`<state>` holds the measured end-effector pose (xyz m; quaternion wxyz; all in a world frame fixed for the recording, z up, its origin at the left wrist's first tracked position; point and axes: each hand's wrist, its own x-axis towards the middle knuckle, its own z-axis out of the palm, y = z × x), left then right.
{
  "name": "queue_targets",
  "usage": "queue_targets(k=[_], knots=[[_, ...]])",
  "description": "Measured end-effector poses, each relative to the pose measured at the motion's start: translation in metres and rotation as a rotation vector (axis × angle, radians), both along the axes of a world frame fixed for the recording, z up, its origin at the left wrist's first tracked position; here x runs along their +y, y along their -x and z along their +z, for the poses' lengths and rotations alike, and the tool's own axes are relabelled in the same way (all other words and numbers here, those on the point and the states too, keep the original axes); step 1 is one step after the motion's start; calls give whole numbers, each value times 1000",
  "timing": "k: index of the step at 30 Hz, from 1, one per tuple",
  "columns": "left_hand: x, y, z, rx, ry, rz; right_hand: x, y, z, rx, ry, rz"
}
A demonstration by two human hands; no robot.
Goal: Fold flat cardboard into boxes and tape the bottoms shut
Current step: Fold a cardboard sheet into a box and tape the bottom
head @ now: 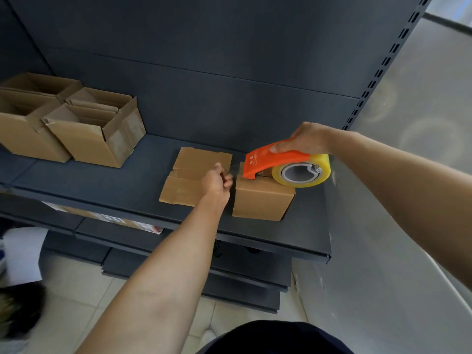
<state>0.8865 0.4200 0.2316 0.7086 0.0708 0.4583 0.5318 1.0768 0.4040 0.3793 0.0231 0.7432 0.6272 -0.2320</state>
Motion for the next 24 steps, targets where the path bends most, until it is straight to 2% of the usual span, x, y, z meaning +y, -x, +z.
queue_targets(k=[4, 10, 18, 22, 24], knots=[[4, 6, -11, 164, 20, -138, 1, 5, -1, -28, 4, 10], [9, 6, -24, 622, 7, -442, 1, 7, -3, 8, -19, -19], [3, -6, -25, 691, 15, -440, -2, 8, -7, 80, -54, -69], [-2, -10, -20, 788, 15, -411, -1, 11, -6, 77, -47, -70], [-7, -7, -24, 857, 50, -461, -2, 9, -6, 65, -42, -71]])
